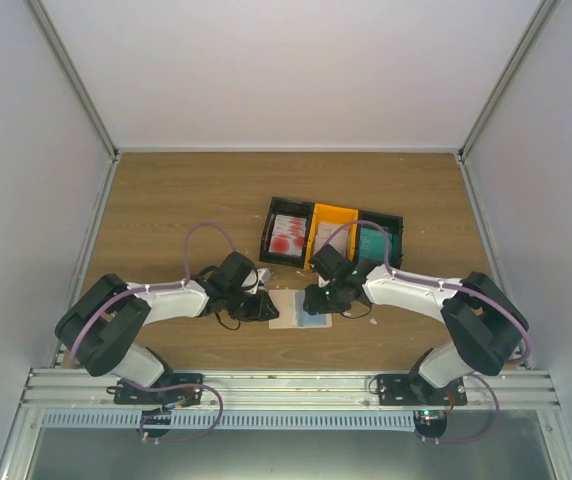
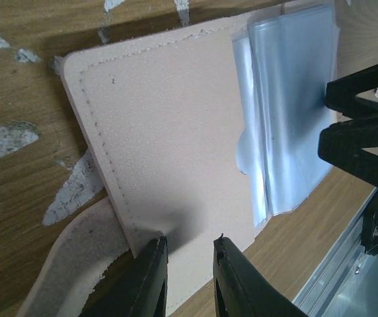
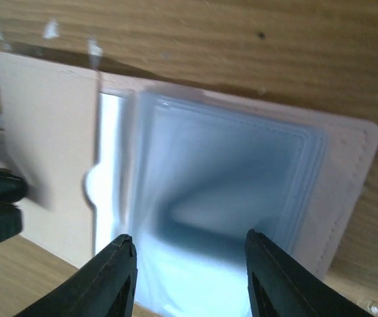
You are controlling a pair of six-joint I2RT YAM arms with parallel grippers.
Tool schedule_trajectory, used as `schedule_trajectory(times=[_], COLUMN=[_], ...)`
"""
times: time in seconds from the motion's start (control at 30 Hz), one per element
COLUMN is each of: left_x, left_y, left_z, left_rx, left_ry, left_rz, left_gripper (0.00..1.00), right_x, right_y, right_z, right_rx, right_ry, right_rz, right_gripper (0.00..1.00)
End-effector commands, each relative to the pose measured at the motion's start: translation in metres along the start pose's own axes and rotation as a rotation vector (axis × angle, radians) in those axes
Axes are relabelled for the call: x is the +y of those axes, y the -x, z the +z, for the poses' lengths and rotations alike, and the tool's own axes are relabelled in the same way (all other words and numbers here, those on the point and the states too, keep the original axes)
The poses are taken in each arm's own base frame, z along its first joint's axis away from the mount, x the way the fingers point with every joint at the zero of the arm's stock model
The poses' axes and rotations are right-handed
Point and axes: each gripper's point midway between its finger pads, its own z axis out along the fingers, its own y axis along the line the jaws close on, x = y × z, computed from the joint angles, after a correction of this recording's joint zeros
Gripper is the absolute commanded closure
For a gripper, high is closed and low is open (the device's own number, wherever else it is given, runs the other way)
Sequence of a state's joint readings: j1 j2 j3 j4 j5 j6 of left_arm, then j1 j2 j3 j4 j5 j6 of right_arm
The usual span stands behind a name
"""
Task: Put the credit cards into the card holder
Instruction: Open the card holder at the center of the board.
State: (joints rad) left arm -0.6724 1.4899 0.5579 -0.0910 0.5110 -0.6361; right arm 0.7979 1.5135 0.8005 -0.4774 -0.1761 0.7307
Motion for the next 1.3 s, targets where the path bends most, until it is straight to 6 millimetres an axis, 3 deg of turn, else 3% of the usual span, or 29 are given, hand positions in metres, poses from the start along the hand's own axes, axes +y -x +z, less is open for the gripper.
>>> schedule_trajectory(times=[0.0, 0.17, 0.3, 0.4, 0.53, 0.67, 0.8, 0.9, 1.1, 1.27], left_x=[0.007, 0.023, 0.025, 0.008, -0.029, -0.065, -0.084, -0.095, -0.107, -0.1], left_y=[0.0, -0.006, -0.001, 0.01, 0.029, 0.045, 0.056, 0.061, 0.077, 0.091], left_z=[0.005, 0.009, 0.006, -0.003, -0.023, -0.048, -0.065, -0.073, -0.093, -0.095], left_rx=[-0.002, 0.006, -0.016, -0.055, -0.119, -0.187, -0.246, -0.268, -0.363, -0.418], left_ry=[0.03, 0.087, 0.112, 0.072, -0.024, -0.101, -0.137, -0.162, -0.167, -0.111], left_rz=[0.023, -0.014, 0.007, 0.054, 0.132, 0.191, 0.225, 0.235, 0.232, 0.186], left_gripper=[0.76, 0.76, 0.76, 0.72, 0.61, 0.55, 0.49, 0.45, 0.37, 0.35], right_x=[-0.019, -0.037, -0.026, -0.006, 0.012, 0.03, 0.027, 0.024, 0.017, 0.003], right_y=[-0.02, -0.035, -0.025, -0.007, 0.013, 0.037, 0.06, 0.078, 0.132, 0.167], right_z=[0.009, 0.016, 0.006, -0.011, -0.038, -0.084, -0.127, -0.148, -0.17, -0.155], right_rx=[0.056, 0.089, 0.041, -0.034, -0.116, -0.24, -0.349, -0.394, -0.426, -0.371], right_ry=[-0.076, -0.132, -0.086, -0.011, 0.053, 0.124, 0.133, 0.118, 0.09, 0.004], right_rz=[-0.006, 0.009, 0.01, -0.012, -0.047, -0.082, -0.128, -0.197, -0.381, -0.577], right_gripper=[0.57, 0.64, 0.64, 0.59, 0.53, 0.48, 0.42, 0.4, 0.37, 0.4])
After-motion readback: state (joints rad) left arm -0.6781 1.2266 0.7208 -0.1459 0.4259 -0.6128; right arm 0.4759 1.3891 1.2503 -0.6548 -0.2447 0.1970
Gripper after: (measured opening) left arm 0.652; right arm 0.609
